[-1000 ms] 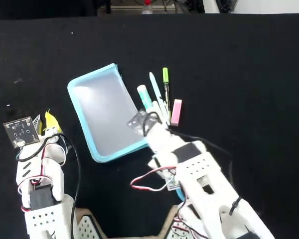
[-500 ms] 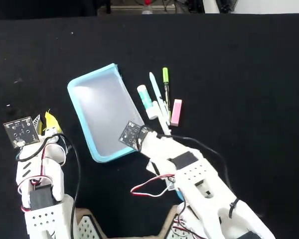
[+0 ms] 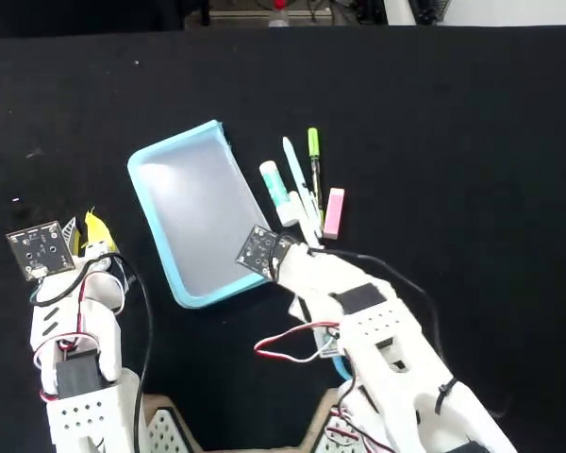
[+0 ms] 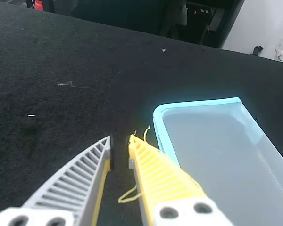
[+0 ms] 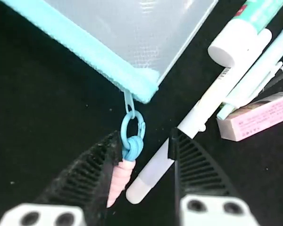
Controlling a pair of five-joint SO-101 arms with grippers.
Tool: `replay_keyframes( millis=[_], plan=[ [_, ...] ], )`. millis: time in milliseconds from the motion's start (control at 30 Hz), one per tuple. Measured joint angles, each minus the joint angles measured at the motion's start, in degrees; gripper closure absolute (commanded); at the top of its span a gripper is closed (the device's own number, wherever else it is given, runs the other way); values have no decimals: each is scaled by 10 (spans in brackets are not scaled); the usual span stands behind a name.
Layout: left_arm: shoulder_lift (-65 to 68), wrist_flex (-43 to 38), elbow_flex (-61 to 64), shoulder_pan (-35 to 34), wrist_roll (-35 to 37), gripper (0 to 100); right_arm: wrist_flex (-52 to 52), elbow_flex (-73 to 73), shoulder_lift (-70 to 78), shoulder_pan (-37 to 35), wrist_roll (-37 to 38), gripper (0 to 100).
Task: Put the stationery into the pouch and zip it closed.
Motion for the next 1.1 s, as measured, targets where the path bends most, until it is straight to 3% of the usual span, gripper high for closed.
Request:
replay_keyframes(
  millis=[167,333,1000,1100],
  plan=[
    [0,0,0,0,0,924,-2,0,0,1,0,837],
    [0,0,0,0,0,924,-25,18,0,-29,-4,904],
    [0,0,0,0,0,924,-45,21,0,-4,-4,883],
    [0,0,0,0,0,924,-45,21,0,-4,7,946]
  ],
)
